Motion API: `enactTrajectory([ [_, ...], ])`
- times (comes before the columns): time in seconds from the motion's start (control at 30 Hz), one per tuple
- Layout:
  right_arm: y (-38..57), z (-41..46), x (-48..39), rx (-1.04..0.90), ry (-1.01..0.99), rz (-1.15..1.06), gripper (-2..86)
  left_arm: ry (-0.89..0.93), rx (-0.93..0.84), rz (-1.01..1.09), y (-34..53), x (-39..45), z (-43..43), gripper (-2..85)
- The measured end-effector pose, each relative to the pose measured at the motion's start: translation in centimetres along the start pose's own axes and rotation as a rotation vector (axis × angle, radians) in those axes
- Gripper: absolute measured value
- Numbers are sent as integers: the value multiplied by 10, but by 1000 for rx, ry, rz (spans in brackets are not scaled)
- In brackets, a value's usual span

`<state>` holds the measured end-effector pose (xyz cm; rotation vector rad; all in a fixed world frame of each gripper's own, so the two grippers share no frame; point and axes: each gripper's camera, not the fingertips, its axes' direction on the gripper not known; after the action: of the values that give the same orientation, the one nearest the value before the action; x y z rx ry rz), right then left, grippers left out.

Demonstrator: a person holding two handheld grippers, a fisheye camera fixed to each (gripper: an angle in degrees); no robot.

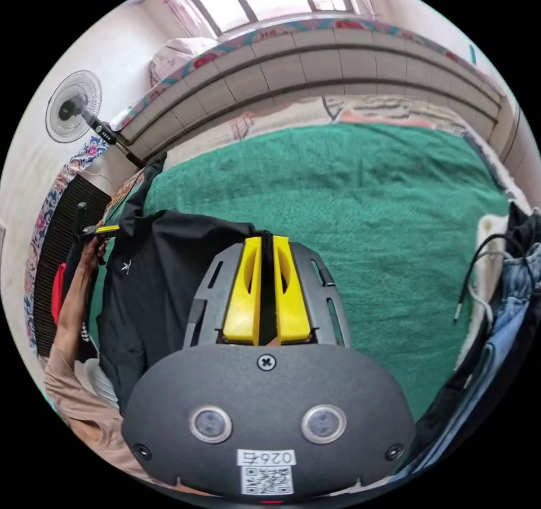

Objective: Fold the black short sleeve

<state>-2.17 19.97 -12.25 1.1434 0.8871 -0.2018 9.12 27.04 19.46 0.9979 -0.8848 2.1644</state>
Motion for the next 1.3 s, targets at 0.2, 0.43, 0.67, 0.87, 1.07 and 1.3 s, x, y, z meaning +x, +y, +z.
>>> enactTrajectory([
  [0.2,52,-125,-75,271,116,-139,-8,63,368,51,58,28,-75,14],
  [0.43,75,-252,-136,549,209,-215,-7,36,689,95,86,71,-160,23],
  [0.67,-144,-124,-54,243,629,-2,54,65,602,-153,-32,28,-101,82],
  [0.87,-11,-146,-34,218,345,-132,27,211,409,-6,46,76,-42,63],
  [1.07,132,-160,45,-107,163,-64,83,306,112,-121,161,96,1,78],
  [1.3,205,-185,106,-190,-15,-66,149,318,100,-151,235,146,-11,177],
])
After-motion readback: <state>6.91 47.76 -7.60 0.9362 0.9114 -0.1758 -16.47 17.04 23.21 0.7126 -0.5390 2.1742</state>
